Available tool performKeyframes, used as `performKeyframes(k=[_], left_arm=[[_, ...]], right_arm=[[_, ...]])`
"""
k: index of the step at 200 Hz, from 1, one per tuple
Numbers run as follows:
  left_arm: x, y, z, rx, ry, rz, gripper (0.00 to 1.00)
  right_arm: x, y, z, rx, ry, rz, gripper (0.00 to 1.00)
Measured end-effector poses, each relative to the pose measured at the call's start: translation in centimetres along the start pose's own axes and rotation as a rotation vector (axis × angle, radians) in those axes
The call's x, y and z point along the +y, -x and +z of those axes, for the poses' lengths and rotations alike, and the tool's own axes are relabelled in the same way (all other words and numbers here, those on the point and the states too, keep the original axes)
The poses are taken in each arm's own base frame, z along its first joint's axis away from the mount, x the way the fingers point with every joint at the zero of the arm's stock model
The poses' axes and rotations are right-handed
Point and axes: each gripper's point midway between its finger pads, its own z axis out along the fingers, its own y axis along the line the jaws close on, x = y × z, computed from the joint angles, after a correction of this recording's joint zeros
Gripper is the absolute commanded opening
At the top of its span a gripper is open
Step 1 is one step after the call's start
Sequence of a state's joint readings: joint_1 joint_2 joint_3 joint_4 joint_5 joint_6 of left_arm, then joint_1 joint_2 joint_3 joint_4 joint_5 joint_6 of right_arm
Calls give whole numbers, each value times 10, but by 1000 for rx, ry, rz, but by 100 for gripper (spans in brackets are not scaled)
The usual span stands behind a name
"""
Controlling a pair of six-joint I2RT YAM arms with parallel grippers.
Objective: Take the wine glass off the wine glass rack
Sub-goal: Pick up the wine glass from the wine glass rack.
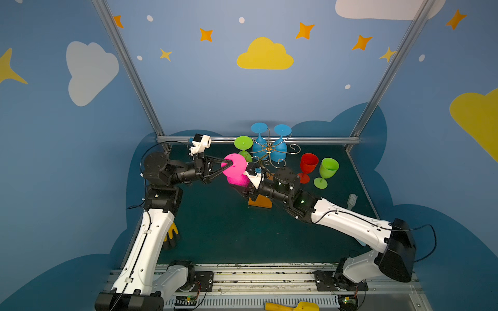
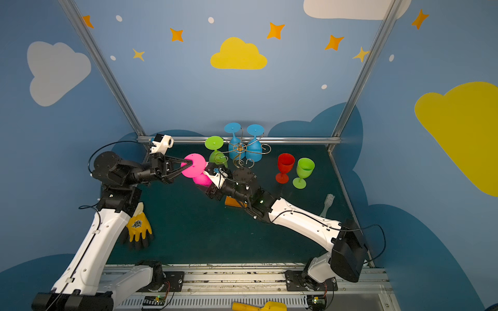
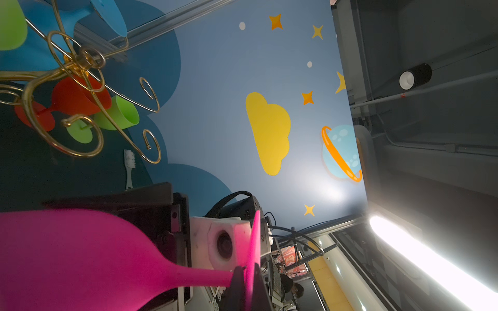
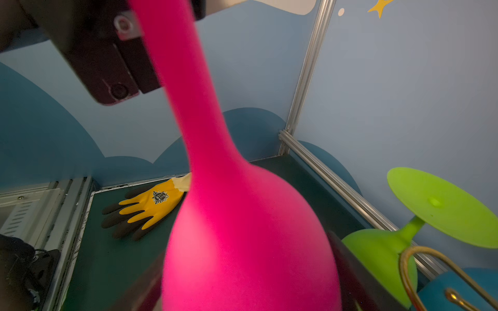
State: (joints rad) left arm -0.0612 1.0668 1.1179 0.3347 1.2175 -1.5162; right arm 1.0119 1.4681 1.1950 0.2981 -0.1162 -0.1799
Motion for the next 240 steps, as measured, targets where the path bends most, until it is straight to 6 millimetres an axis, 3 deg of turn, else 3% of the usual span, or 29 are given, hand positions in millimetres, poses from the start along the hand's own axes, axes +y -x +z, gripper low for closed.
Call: performKeyframes(k=[12, 50, 82, 113, 145, 171, 215, 240], left_arm=[[1, 1, 0, 2, 1, -4, 8], [0, 1, 3, 19, -1, 9, 43], [-5, 2, 4, 25, -2, 60, 57], [-2, 12, 1, -28, 20, 129, 65], [7, 32, -7, -144, 70, 226, 69], [13, 42, -16, -269, 139, 411, 68], [15, 34, -31, -408, 283, 961, 66], [6, 34, -32, -417, 347, 1267, 62]], right_arm=[[0, -1, 0, 5, -2, 1, 50], [8, -7, -1, 34, 18, 16, 46], [13, -9, -11, 73, 31, 41, 43], [11, 6, -33, 81, 20, 67, 40], [6, 25, -59, 100, -7, 94, 38], [-2, 37, -79, 152, -26, 133, 39], [-27, 53, -114, 252, -68, 233, 37], [-25, 52, -128, 316, -56, 271, 37]])
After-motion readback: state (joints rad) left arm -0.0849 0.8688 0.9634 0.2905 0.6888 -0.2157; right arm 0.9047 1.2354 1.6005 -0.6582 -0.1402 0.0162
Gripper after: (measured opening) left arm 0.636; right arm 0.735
